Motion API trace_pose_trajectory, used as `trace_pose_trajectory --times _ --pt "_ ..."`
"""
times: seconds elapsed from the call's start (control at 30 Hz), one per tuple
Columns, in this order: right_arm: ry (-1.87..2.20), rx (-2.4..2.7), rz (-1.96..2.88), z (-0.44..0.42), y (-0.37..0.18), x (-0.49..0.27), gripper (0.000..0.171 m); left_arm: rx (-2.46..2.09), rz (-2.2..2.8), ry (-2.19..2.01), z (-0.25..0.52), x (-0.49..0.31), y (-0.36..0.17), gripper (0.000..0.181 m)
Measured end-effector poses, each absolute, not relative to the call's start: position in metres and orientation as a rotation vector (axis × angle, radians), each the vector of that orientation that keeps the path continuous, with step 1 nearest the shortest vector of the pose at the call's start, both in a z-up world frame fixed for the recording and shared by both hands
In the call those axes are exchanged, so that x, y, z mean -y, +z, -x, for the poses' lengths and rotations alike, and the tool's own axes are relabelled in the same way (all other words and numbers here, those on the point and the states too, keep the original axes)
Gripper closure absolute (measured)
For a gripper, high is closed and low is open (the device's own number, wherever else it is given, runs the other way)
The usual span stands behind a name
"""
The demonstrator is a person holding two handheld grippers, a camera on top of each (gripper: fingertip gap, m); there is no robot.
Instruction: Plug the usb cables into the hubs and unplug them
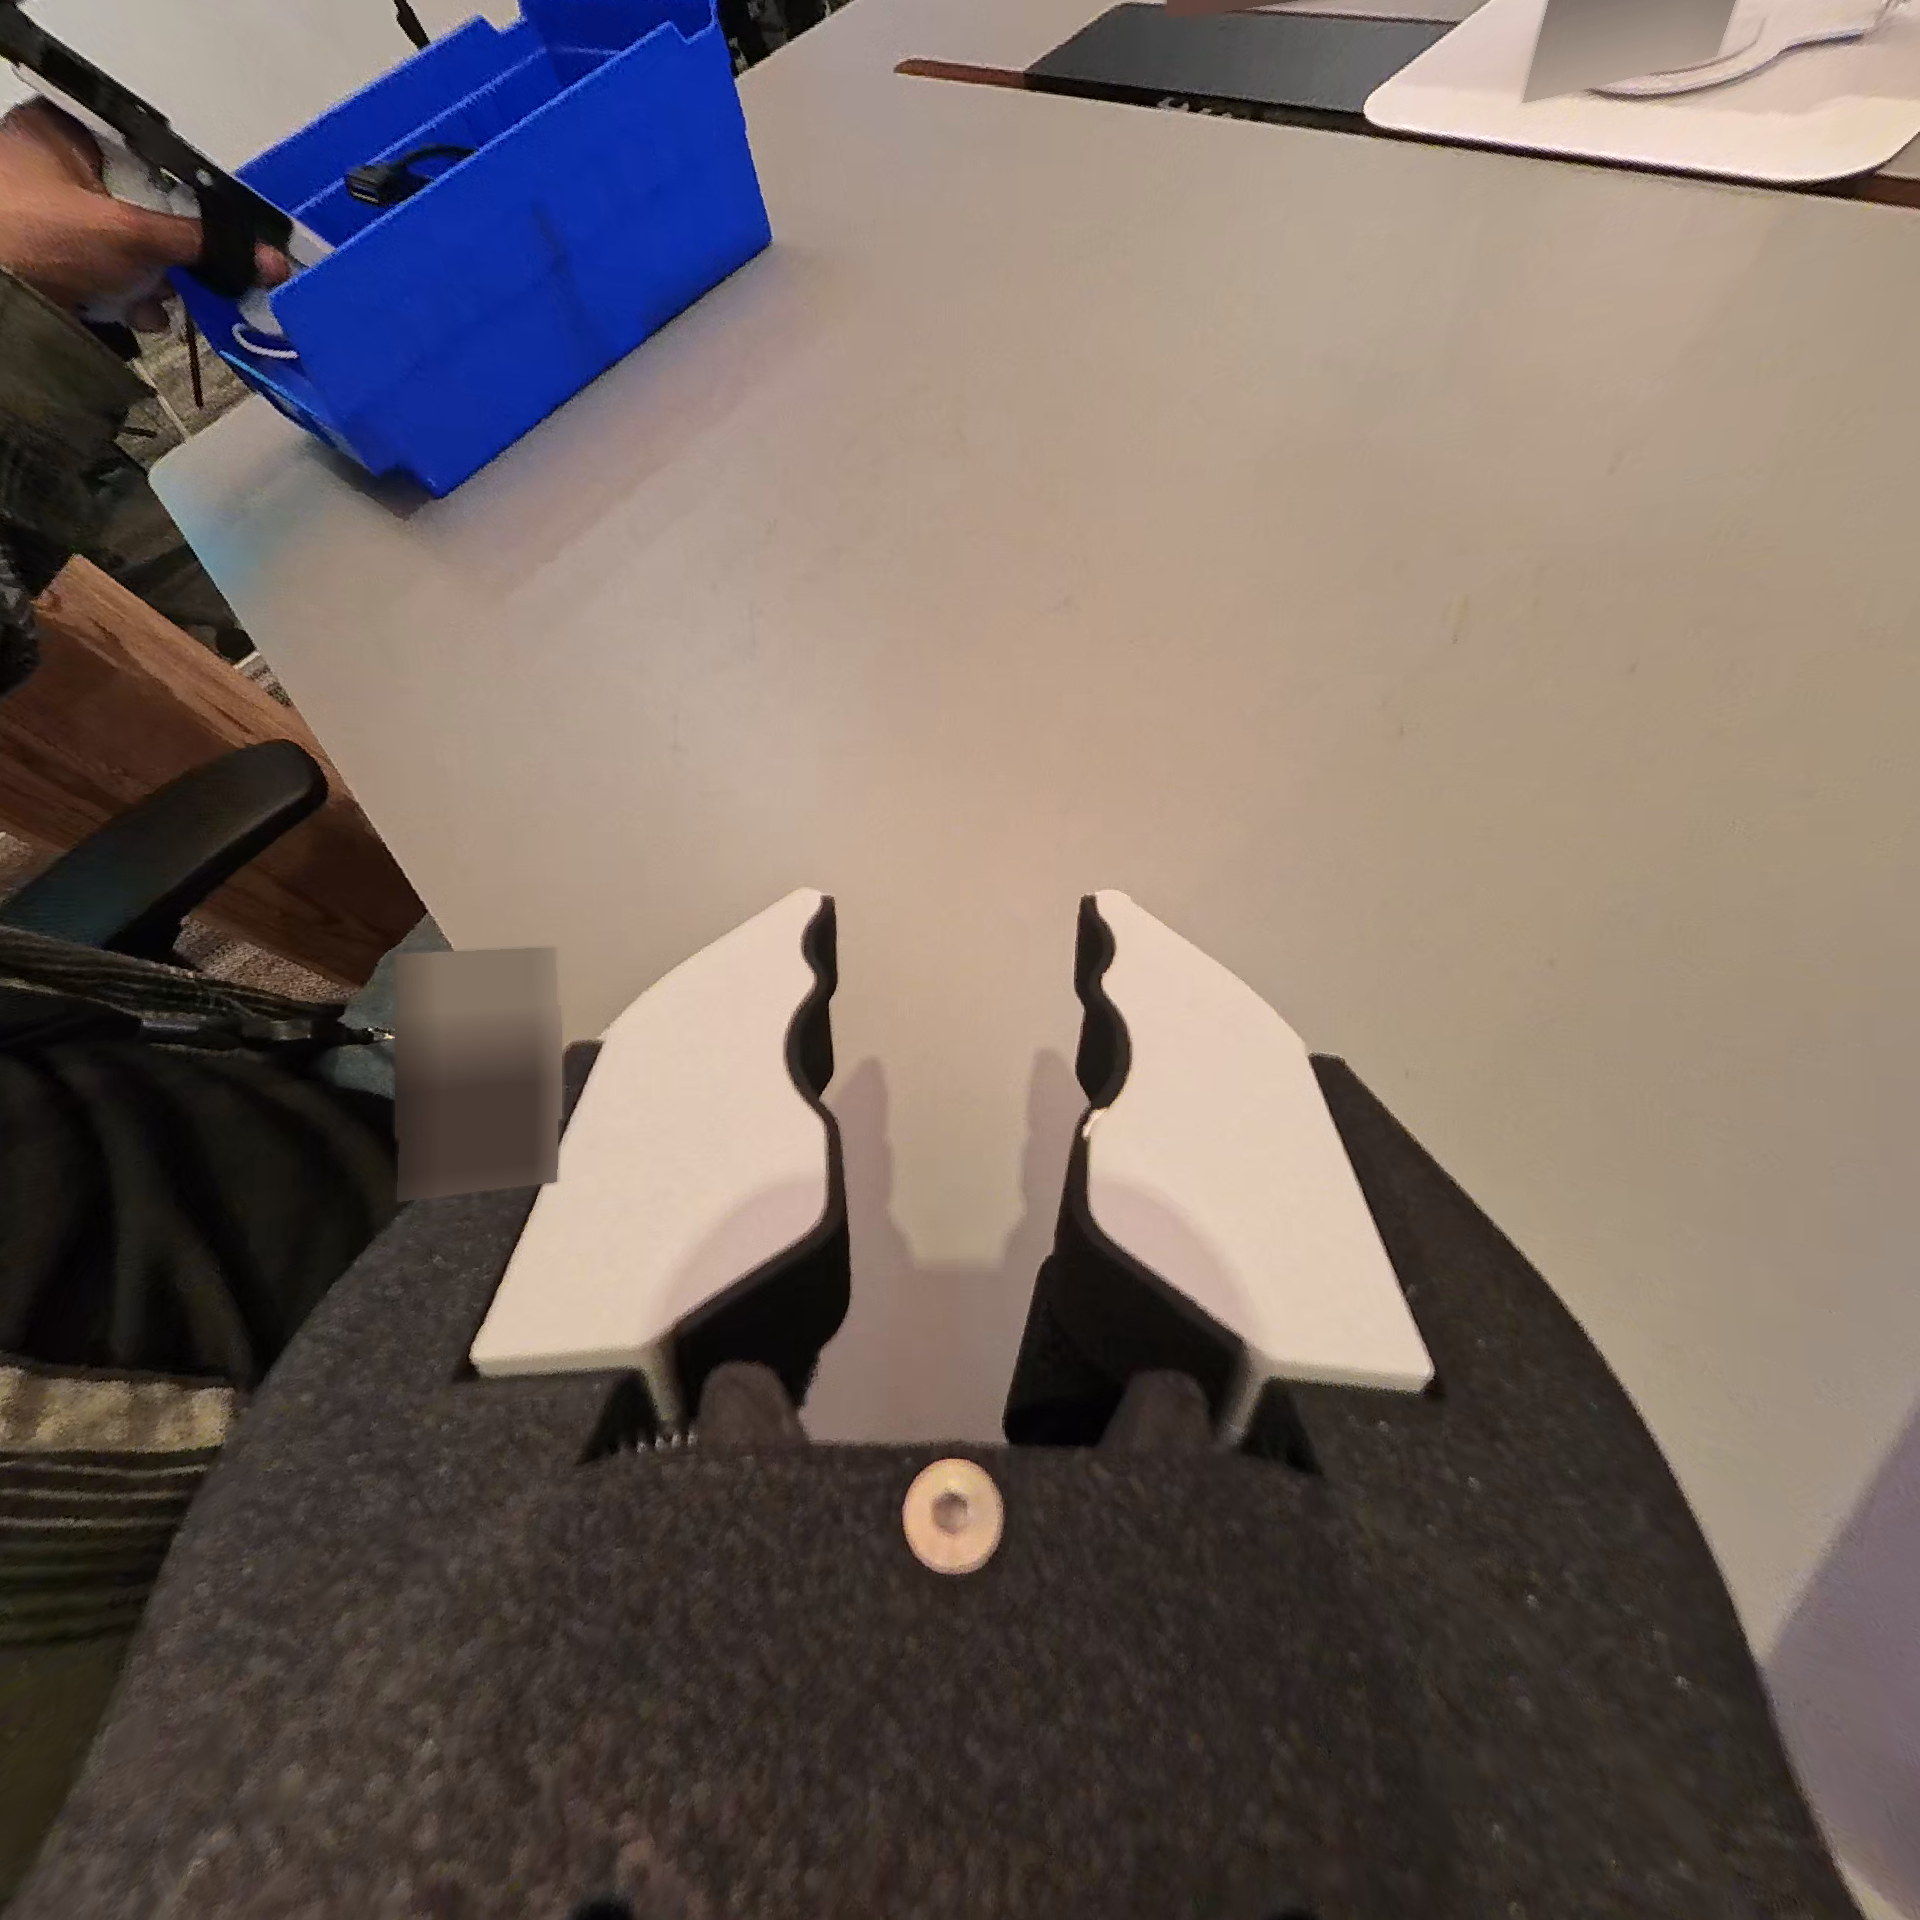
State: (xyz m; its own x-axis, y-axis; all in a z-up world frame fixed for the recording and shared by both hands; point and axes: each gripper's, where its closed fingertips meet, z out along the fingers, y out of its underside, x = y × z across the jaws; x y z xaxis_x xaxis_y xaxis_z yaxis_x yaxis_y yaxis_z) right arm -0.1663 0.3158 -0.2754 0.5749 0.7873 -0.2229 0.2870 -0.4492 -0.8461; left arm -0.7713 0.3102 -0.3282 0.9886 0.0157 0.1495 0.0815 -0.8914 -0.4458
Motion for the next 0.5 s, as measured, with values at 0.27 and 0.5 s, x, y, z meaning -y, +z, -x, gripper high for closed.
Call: trace_pose_trajectory --times 0.27,0.5 --pt "0.813 0.858 1.994 0.169 -0.275 -0.312 0.129 0.024 2.476 -0.281 0.763 -0.310 -0.282 0.181" --pt "0.815 0.855 1.962 0.171 -0.268 -0.309 0.127 0.109 2.598 -0.306 0.769 -0.301 -0.301 0.149"
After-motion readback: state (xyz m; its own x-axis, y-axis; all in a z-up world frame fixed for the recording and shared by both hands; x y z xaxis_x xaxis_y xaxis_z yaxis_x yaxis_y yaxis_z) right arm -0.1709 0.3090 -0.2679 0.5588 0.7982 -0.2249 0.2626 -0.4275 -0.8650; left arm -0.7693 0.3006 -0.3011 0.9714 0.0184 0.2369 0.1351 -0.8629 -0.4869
